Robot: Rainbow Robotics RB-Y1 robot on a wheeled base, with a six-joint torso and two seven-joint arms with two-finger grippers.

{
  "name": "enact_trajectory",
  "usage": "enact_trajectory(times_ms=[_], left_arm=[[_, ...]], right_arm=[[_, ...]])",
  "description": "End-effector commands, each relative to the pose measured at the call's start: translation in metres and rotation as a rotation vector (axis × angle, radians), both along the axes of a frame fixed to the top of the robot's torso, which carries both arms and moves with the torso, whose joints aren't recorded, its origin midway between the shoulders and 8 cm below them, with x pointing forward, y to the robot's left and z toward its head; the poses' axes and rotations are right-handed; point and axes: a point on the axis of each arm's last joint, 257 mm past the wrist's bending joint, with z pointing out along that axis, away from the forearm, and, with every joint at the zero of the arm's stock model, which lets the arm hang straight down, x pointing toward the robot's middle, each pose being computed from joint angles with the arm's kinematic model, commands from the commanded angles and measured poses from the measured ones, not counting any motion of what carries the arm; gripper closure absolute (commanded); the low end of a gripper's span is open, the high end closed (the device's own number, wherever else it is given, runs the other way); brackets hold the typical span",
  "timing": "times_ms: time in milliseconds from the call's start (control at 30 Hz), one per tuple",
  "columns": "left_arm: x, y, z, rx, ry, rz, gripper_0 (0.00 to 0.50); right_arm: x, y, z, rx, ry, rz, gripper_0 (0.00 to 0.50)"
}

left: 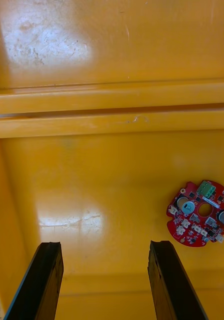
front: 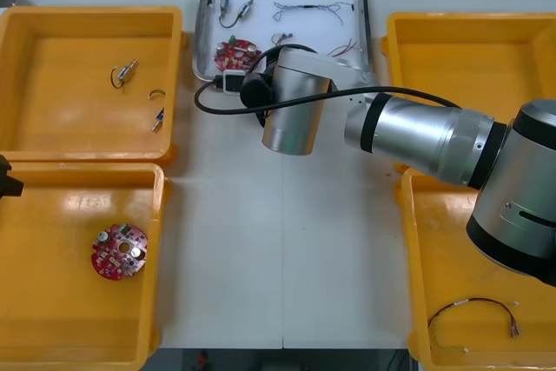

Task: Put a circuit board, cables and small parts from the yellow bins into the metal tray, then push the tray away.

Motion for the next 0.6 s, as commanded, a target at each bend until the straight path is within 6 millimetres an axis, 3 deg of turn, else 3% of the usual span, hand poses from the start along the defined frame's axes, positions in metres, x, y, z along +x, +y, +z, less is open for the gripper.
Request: enact_trajectory(times_ms=[33,67,100,133,167,200,367,600], left_arm=[[-0.006,0.016,0.015,0.058,-0.017,-0.002,0.003],[-0.006,0.016,0.015,0.058,-0.017,-0.002,0.004],[-0.006,0.016,0.015,0.058,-0.017,-0.002,0.004],[-0.006,0.016,0.015,0.058,-0.017,-0.002,0.003],[-0.006,0.016,0.015,0.058,-0.017,-0.002,0.001],[-0.006,0.016,0.015,0.058,-0.017,-0.002,0.004],[-0.006,0.016,0.015,0.058,-0.017,-0.002,0.004],[-0.006,0.016,0.015,0.058,-0.017,-0.002,0.003]], right_arm=[[0.009,0.029,0.047,0.017,-0.074,0.051,0.500],[0.009,0.029,0.048,0.016,-0.076,0.050,0.500],[0.009,0.028,0.048,0.015,-0.079,0.048,0.326],[0.009,0.028,0.048,0.012,-0.080,0.047,0.215],[0.010,0.027,0.048,0.012,-0.080,0.046,0.046],[0.010,0.026,0.048,0.013,-0.079,0.042,0.000],[0.006,0.023,0.053,0.037,-0.053,0.004,0.000],[-0.040,0.028,0.056,0.123,0.099,-0.098,0.000]])
